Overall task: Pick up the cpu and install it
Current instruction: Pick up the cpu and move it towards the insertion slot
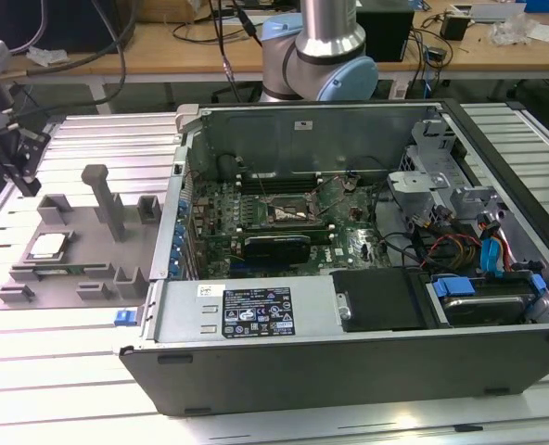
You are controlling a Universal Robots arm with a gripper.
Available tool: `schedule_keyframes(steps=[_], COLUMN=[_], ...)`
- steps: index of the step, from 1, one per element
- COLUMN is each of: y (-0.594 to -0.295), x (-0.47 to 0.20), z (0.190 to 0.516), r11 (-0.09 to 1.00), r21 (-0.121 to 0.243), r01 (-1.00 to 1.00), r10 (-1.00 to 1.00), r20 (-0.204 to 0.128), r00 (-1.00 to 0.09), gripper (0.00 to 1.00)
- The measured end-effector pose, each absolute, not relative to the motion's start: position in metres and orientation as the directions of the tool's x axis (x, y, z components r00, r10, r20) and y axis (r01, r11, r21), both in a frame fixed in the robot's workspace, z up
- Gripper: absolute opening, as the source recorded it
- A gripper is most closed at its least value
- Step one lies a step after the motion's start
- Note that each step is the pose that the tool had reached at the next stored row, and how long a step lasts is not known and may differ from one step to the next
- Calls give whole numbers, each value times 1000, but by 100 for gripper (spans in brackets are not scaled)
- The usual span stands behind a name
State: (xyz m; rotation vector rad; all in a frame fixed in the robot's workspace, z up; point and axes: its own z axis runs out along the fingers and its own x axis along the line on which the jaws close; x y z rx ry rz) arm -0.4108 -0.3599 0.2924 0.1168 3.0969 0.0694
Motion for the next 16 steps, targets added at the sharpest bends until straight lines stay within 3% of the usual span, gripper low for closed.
schedule_keyframes(steps=[16], y=[-381], x=[-415], z=[264], r11=[996], r21=[46], r01=[74], r10=[76], r20=[-40], r00=[-996], gripper=[11])
